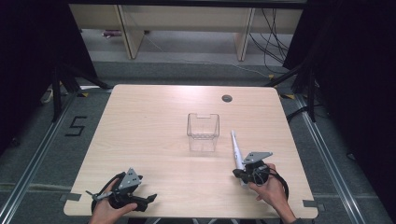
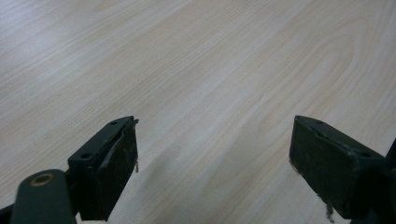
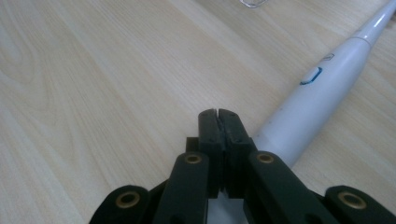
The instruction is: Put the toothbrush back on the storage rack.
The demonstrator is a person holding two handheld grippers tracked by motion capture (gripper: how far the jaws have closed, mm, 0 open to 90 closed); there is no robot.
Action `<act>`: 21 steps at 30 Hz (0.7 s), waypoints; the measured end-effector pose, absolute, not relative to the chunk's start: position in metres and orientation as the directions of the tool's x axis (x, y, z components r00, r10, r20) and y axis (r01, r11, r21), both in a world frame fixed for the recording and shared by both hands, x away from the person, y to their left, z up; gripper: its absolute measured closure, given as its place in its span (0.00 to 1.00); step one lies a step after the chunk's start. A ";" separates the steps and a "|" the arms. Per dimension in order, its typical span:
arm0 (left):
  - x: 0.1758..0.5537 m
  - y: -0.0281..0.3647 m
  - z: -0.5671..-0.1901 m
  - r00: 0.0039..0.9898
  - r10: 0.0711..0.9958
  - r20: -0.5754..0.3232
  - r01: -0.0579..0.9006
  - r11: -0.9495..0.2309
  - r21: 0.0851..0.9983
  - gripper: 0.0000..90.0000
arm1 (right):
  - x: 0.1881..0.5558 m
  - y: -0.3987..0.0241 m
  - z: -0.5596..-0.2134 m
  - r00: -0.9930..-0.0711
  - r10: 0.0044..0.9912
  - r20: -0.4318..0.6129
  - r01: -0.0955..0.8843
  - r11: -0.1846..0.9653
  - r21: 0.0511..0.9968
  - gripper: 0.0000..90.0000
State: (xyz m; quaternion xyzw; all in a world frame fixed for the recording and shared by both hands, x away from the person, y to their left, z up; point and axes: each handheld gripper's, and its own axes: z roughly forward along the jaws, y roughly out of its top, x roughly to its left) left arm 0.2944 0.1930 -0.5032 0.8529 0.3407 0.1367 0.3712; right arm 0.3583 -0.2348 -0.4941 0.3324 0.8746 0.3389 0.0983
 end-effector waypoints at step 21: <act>0.294 0.192 -0.503 0.736 0.676 -0.026 0.478 -0.492 0.728 0.16 | 0.354 -0.261 -0.488 -0.696 0.713 0.086 0.590 0.499 0.635 0.98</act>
